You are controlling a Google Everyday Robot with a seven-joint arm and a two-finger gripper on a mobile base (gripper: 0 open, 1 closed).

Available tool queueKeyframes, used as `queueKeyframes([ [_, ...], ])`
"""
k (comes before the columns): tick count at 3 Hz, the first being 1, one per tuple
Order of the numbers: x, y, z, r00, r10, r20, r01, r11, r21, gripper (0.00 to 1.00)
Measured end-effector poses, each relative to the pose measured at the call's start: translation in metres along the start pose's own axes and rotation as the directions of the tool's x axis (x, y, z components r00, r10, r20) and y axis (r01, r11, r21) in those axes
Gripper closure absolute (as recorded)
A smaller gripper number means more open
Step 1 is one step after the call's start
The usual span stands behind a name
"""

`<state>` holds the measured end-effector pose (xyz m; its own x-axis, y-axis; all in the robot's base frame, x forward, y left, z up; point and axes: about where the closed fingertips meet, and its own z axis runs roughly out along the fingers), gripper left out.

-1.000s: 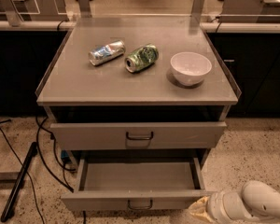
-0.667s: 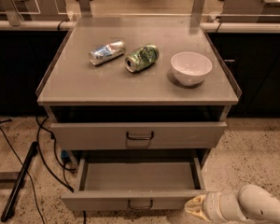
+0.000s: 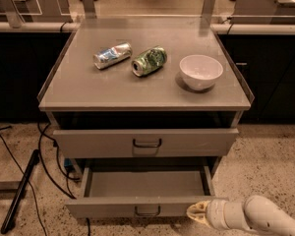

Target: Close middle drawer

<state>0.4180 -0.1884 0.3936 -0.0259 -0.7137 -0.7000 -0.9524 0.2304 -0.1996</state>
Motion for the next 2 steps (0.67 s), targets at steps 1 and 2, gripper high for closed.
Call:
queueKeyframes([
  [1, -0.004, -0.010, 0.007, 0.999, -0.052, 0.015, 0.051, 0.9980, 0.036, 1.00],
  [2, -0.006, -0.023, 0.015, 0.996, -0.086, 0.009, 0.085, 0.9928, 0.085, 1.00],
])
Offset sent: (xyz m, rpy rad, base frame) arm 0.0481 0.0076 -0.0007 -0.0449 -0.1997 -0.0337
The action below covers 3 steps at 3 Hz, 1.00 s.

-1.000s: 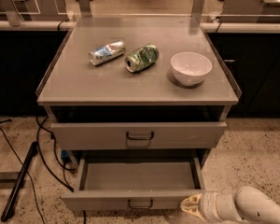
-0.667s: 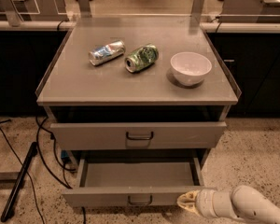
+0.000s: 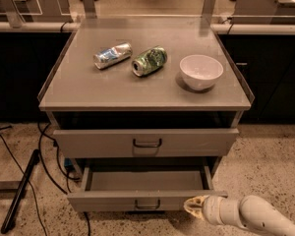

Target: Close middle drawer

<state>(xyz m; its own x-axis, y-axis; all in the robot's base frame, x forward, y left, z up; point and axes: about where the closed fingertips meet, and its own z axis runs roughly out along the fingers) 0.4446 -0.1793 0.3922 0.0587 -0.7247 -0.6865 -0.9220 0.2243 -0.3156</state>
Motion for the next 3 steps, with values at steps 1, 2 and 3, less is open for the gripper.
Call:
queueKeyframes([
  [1, 0.004, -0.017, 0.007, 1.000, -0.013, -0.020, 0.014, 0.9985, 0.053, 1.00],
  [2, 0.009, -0.040, 0.017, 0.999, -0.014, -0.043, 0.018, 0.9954, 0.094, 1.00],
  [3, 0.010, -0.059, 0.026, 0.998, -0.019, -0.059, 0.026, 0.9923, 0.121, 1.00],
])
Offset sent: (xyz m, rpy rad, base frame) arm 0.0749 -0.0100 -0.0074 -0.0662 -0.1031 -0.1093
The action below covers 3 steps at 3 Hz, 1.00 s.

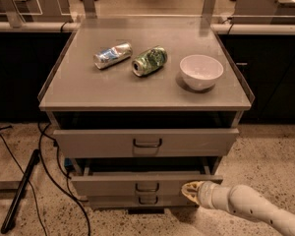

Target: Close middle drawer

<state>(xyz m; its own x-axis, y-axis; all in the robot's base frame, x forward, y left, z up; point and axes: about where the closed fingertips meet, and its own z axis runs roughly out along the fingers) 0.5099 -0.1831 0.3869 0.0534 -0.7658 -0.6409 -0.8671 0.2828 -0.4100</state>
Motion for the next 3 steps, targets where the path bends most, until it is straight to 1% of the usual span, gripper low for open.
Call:
queueKeyframes([
  [2, 0.001, -0.029, 0.022, 0.999, 0.002, -0.034, -0.001, 0.9997, 0.025, 1.00],
  [3, 0.002, -0.037, 0.030, 0.999, 0.003, -0.050, -0.002, 0.9997, 0.024, 1.00],
])
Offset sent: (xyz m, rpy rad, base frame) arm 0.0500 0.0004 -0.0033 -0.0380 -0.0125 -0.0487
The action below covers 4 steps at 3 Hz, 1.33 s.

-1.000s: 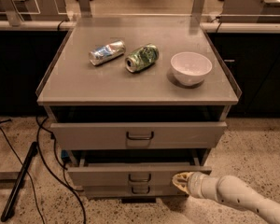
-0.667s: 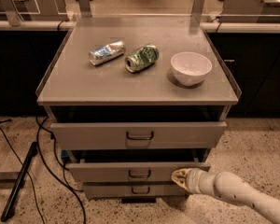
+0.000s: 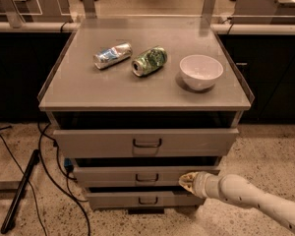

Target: Close middle drawer

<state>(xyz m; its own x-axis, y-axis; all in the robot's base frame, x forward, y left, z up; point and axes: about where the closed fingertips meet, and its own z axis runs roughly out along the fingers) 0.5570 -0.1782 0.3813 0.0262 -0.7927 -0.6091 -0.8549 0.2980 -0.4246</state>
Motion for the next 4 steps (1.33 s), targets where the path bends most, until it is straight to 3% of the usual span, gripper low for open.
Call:
queueKeyframes([
  [1, -0.003, 0.004, 0.000, 1.000, 0.002, -0.012, -0.002, 0.9995, -0.031, 1.00],
  [2, -0.006, 0.019, -0.011, 0.999, 0.017, -0.049, -0.024, 0.9910, -0.132, 1.00],
  [3, 0.004, 0.061, -0.048, 0.991, 0.107, -0.081, -0.126, 0.9504, -0.285, 1.00],
  [4, 0.011, 0.103, -0.084, 0.977, 0.188, -0.099, -0.212, 0.8903, -0.403, 1.00],
])
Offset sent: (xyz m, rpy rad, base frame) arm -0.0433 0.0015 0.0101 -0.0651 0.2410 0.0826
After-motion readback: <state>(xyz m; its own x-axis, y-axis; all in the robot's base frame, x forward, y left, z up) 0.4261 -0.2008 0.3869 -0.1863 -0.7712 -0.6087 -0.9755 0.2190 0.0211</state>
